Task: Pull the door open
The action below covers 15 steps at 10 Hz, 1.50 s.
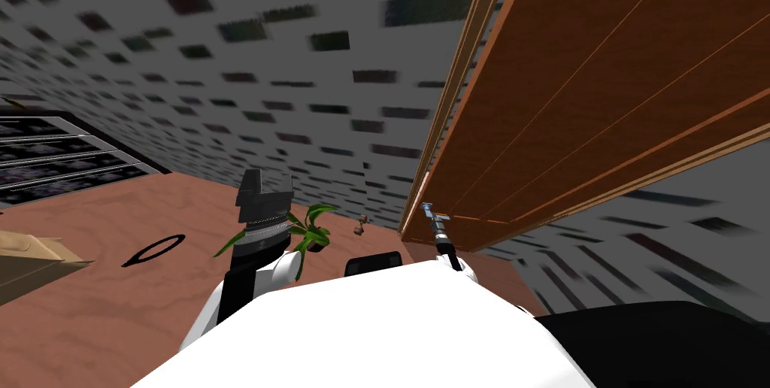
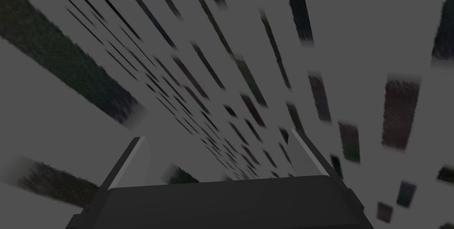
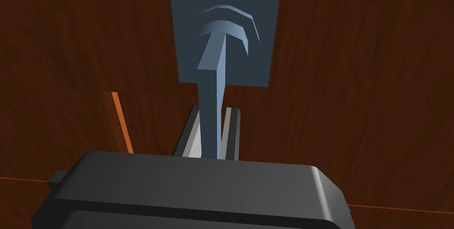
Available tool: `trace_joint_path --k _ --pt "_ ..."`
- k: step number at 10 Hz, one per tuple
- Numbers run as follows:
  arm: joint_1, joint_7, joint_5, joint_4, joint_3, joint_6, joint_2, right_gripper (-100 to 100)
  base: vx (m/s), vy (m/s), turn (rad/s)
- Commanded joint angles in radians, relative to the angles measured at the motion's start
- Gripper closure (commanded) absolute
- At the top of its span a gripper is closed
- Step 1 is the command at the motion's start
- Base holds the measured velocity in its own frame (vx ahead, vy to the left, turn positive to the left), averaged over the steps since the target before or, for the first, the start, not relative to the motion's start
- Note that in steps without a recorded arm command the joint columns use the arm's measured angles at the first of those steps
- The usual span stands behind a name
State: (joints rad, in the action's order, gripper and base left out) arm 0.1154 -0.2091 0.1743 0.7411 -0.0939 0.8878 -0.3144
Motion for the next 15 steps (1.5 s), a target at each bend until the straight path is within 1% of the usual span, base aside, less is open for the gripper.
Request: trace_joint_path --k 1,2,4,5,6,7,8,9,10,11,13,14,15 --pt "0.003 -0.019 -0.011 -0.008 0.02 0.014 -0.009 100 -0.211 -0.03 0.096" --pt "0.011 -0.035 -0.019 -0.004 0.035 0.019 -0.02 100 -0.255 -0.086 0.13" --pt "0.021 -0.057 -0.031 0.002 0.056 0.027 -0.034 100 -0.259 -0.059 0.112" --pt "0.016 -0.049 -0.027 -0.001 0.049 0.022 -0.028 100 -0.107 -0.016 0.025" --pt "0.035 -0.071 -0.036 -0.006 0.067 0.048 -0.043 100 -0.163 -0.021 0.145" --pt "0.039 -0.076 -0.038 -0.006 0.071 0.055 -0.047 100 -0.2 -0.054 0.111" --pt "0.048 -0.087 -0.042 -0.008 0.08 0.07 -0.057 100 -0.189 -0.046 0.108" --pt "0.058 -0.1 -0.046 -0.009 0.089 0.086 -0.067 100 -0.213 -0.03 0.129" --pt "0.073 -0.118 -0.053 -0.011 0.102 0.111 -0.081 100 -0.223 -0.031 0.148" --pt "0.082 -0.129 -0.057 -0.013 0.111 0.125 -0.09 100 -0.208 -0.049 0.139" --pt "0.098 -0.148 -0.064 -0.015 0.125 0.151 -0.106 100 -0.225 -0.058 0.11" --pt "0.09 -0.14 -0.061 -0.015 0.119 0.139 -0.101 100 -0.108 -0.024 0.021" --pt "0.112 -0.153 -0.065 -0.027 0.13 0.175 -0.111 100 -0.162 -0.035 0.201"
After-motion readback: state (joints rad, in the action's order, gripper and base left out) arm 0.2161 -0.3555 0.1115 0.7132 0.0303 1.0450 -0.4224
